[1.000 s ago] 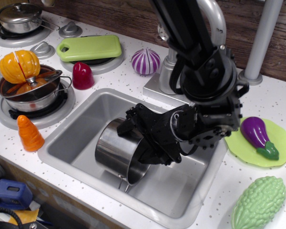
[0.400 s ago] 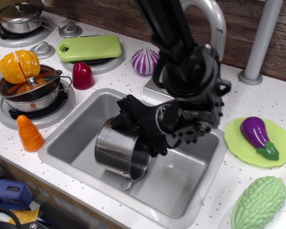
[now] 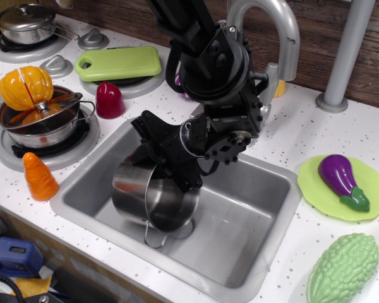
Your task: Flip pot upright in sink
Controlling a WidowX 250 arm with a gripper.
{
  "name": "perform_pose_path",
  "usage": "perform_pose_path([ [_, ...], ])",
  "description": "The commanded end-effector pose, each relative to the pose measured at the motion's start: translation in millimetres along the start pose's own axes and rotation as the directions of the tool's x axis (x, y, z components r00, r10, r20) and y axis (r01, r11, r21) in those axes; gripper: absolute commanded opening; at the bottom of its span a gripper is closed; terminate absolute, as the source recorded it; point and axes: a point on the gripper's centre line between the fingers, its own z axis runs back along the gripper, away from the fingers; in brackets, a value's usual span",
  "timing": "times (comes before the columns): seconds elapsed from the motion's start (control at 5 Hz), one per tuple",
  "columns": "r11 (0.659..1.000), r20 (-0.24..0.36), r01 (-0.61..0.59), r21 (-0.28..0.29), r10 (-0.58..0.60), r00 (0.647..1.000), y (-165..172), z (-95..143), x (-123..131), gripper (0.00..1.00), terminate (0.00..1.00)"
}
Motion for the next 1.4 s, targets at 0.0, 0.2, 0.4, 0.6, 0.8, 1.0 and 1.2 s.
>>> perform_pose_path([
  [0.0,0.991,0.016,0.0,-0.137,0.002,1.0,9.1,14.5,9.1,0.0,0.0],
  [0.2,0.983,0.018,0.021,-0.183,-0.018,1.0,13.0,13.4,10.4,1.0,0.0],
  [0.4,0.985,0.06,0.048,-0.164,-0.038,0.997,12.9,9.5,11.7,1.0,0.0],
  [0.6,0.985,0.06,0.048,-0.164,-0.038,0.997,12.9,9.5,11.7,1.0,0.0],
  [0.8,0.985,0.06,0.048,-0.164,-0.038,0.997,12.9,9.5,11.7,1.0,0.0],
  [1.0,0.985,0.06,0.048,-0.164,-0.038,0.997,12.9,9.5,11.7,1.0,0.0],
  [1.2,0.985,0.06,0.048,-0.164,-0.038,0.997,12.9,9.5,11.7,1.0,1.0],
])
